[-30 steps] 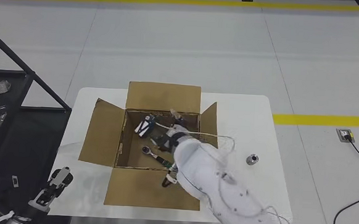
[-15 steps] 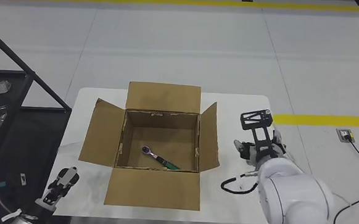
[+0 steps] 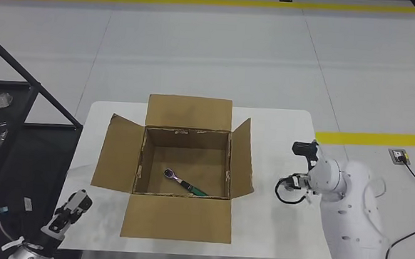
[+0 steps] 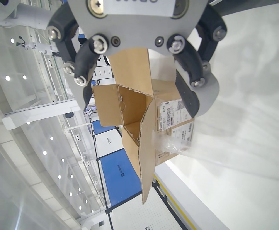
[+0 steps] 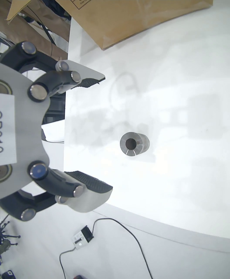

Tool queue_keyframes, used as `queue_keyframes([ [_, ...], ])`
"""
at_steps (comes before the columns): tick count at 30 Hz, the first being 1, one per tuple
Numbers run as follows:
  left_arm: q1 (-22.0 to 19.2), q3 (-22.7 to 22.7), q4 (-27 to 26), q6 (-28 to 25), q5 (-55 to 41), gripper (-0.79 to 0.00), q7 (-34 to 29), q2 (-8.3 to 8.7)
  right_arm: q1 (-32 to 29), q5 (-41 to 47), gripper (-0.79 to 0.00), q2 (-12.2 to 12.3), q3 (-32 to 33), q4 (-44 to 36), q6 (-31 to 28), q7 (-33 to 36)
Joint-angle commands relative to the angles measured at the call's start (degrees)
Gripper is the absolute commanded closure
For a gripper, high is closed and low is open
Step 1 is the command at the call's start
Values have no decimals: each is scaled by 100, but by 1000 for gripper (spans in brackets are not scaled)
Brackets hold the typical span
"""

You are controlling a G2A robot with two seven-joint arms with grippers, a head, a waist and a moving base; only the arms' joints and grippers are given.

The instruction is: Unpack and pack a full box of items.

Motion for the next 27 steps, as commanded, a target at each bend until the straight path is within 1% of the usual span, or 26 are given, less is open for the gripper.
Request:
queue_keyframes([
  [1, -26, -16, 13, 10, -19, -785, -30, 5, 67, 81, -680, 24, 73, 287, -7, 0],
  [4, -65, -23, 30, 31, -37, -785, -45, 9, 110, 265, -643, 46, 138, 556, -32, -113],
  [5, -76, -22, 29, 39, -23, -785, -50, 11, 111, 357, -603, 53, 166, 623, -69, -207],
  [6, -86, -17, 30, 46, -16, -785, -51, 12, 103, 420, -588, 60, 184, 692, -94, -297],
  [8, -102, -3, 31, 59, -8, -785, -46, 12, 111, 505, -523, 70, 194, 807, -80, -457],
  [9, -109, 3, 31, 59, 7, -785, -49, 13, 117, 546, -456, 72, 192, 860, -59, -539],
  [10, -116, 11, 39, 66, 8, -785, -45, 13, 132, 554, -425, 77, 196, 912, 2, -623],
  [11, -125, 21, 45, 78, 5, -785, -41, 13, 150, 597, -449, 78, 185, 957, 14, -708],
  [15, -158, 44, 87, 103, 3, -785, -41, 15, 319, 588, -459, 84, 118, 1244, 307, -863],
  [17, -173, 37, 129, 119, -24, -785, -30, 16, 420, 595, -471, 86, 80, 1365, 413, -878],
  [18, -184, 32, 147, 130, -48, -785, -26, 16, 470, 595, -502, 89, 59, 1439, 447, -845],
  [22, -217, 15, 203, 144, -92, -785, -32, 20, 660, 591, -526, 100, -29, 1688, 522, -787],
  [27, -226, -6, 205, 146, -119, -785, -43, 24, 810, 682, -428, 111, -108, 2043, 523, -873],
])
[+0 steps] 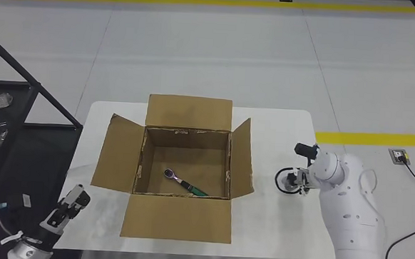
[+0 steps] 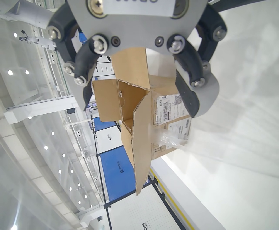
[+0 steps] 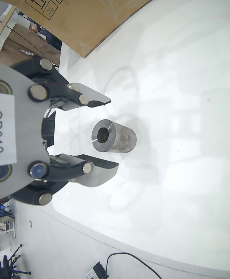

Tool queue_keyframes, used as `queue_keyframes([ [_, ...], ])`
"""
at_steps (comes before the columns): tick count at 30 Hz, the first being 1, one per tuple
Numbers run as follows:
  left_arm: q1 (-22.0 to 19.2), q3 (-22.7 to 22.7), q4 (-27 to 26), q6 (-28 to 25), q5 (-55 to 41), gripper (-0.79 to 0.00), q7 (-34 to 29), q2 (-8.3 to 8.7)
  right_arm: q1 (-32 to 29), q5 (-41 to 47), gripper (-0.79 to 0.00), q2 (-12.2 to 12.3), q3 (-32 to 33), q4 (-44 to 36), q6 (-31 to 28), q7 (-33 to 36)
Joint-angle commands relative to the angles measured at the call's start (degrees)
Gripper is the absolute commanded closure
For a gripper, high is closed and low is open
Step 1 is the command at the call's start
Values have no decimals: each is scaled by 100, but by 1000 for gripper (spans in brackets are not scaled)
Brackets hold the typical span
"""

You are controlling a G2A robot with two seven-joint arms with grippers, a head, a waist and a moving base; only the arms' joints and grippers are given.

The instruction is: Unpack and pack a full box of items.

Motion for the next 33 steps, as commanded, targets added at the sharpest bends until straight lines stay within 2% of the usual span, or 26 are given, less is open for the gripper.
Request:
queue_keyframes([
  [1, 1, -17, -8, -2, -1, -785, 1, 2, 37, 44, -403, 4, -21, 140, 4, -61],
  [5, 13, -42, -24, -10, 1, -785, 13, 3, 103, 129, -354, 16, -54, 400, 18, -182],
  [7, 21, -49, -30, -14, 4, -785, 19, 4, 123, 175, -296, 23, -65, 483, 10, -234],
  [11, 32, -57, -39, -12, 8, -785, 28, 4, 70, 234, 0, 45, -73, 380, 21, -399],
  [14, 46, -54, -54, -29, 30, -785, 34, 4, -43, 159, 0, 64, -116, -63, 94, -383],
  [17, 64, -50, -72, -36, 44, -785, 39, 3, -264, 11, 0, 82, -180, -926, 245, -297],
  [23, 120, -56, -109, -85, 82, -785, 66, 0, -861, -577, 0, 90, -537, -3596, 598, -40],
  [26, 167, -65, -134, -116, 92, -785, 93, -4, -907, -950, 0, 71, -945, -4652, 583, 21],
  [29, 223, -86, -152, -152, 107, -785, 133, -8, -686, -1279, 0, 28, -1510, -5224, 427, 6],
  [33, 292, -119, -158, -197, 89, -785, 195, -16, -8, -1417, 0, -97, -2468, -5133, 82, -47],
])
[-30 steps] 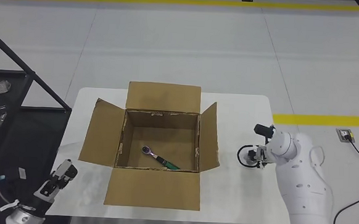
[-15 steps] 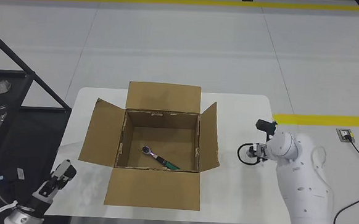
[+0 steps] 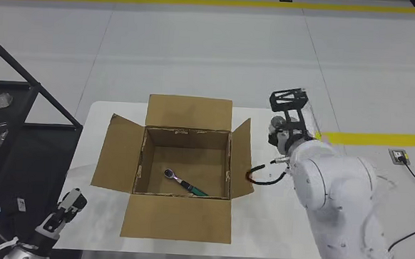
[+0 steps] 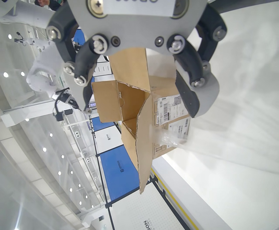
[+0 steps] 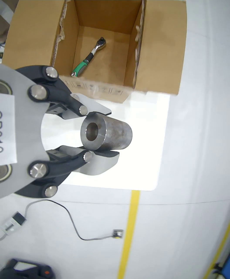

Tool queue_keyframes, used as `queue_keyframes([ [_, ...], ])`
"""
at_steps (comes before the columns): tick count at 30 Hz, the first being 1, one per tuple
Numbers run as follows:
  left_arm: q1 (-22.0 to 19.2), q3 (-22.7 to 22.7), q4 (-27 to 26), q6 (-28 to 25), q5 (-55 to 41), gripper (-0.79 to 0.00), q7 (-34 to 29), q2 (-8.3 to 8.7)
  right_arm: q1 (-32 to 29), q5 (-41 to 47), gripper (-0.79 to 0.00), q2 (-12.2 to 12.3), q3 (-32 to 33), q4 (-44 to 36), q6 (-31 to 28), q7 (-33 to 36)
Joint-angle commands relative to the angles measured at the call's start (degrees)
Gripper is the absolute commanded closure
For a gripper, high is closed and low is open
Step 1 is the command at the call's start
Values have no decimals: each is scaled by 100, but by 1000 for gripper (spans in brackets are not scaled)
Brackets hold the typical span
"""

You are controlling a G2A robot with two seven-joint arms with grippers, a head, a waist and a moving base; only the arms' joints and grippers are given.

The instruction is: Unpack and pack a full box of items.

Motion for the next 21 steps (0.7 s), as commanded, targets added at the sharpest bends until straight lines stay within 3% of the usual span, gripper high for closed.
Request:
queue_keyframes([
  [1, 34, -16, -1, -15, -18, -785, 28, -4, 469, 42, 0, -80, -532, 320, -213, 19],
  [5, 107, -53, -15, -67, -37, -785, 75, -11, 1572, 508, 0, -366, -1555, 1540, -531, -47],
  [11, 219, -139, -25, -128, -82, -785, 153, -23, 2918, 1764, 0, -1001, -2847, 3895, -1027, -516],
  [16, 277, -170, -23, -155, -121, -785, 155, -31, 3423, 2774, 0, -1612, -3590, 5766, -1551, -1007],
  [21, 315, -139, -61, -187, -46, -785, 155, -40, 3499, 3526, 0, -2175, -3987, 7313, -2113, -1596],
])
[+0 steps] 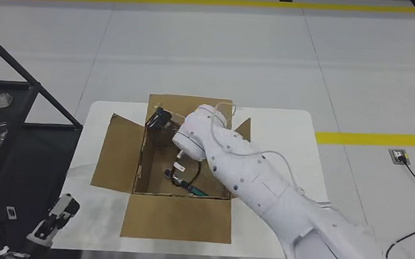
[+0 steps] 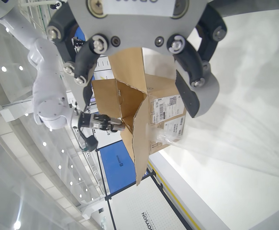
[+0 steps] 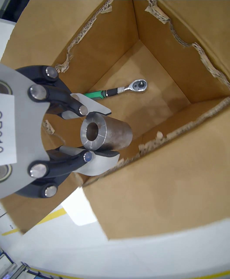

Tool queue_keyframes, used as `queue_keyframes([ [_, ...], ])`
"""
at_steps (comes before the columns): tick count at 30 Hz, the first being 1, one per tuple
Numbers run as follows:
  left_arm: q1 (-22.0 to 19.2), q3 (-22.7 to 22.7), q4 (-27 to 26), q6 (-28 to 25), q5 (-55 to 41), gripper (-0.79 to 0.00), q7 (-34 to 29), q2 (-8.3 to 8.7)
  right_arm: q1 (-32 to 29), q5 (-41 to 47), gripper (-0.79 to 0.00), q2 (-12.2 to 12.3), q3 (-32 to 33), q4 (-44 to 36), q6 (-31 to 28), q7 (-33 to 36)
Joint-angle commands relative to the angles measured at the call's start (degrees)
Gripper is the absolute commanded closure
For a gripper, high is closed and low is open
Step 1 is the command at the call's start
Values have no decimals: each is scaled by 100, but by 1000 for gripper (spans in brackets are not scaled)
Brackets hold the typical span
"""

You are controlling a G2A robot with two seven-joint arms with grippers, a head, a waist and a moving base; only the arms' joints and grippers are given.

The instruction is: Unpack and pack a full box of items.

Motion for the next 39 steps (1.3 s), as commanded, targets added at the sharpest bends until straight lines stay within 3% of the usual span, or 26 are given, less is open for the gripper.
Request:
queue_keyframes([
  [1, 9, 20, -21, -6, 51, -785, -3, -3, -4, 271, 0, -204, -86, 691, -230, -217],
  [6, 29, 67, -67, -6, 157, -785, -2, -10, -75, 748, 0, -600, -145, 1874, -610, -680],
  [11, 44, 100, -87, 16, 229, -785, 5, -15, -160, 985, 0, -811, -113, 2594, -883, -950],
  [21, 44, 100, -87, 16, 229, -785, 5, -15, -160, 985, -3, -811, -113, 2594, -883, -950],
  [22, 44, 100, -87, 16, 229, -785, 5, -15, -160, 985, -46, -811, -113, 2594, -883, -950],
  [25, 44, 100, -87, 16, 229, -785, 5, -15, -160, 985, -43, -811, -113, 2594, -883, -950],
  [27, 44, 100, -87, 16, 229, -785, 5, -15, -160, 985, -92, -811, -113, 2594, -883, -950],
  [28, 44, 100, -87, 16, 229, -785, 5, -15, -160, 985, -86, -811, -113, 2594, -883, -950],
  [30, 44, 100, -87, 16, 229, -785, 5, -15, -160, 985, 0, -811, -113, 2594, -883, -950],
  [37, 44, 100, -87, 16, 229, -785, 5, -15, -160, 985, 0, -811, -113, 2594, -883, -950],
  [38, 44, 100, -87, 16, 229, -785, 5, -15, -160, 985, -58, -811, -113, 2594, -883, -950],
  [39, 44, 100, -87, 16, 229, -785, 5, -15, -160, 985, -360, -811, -113, 2594, -883, -950],
])
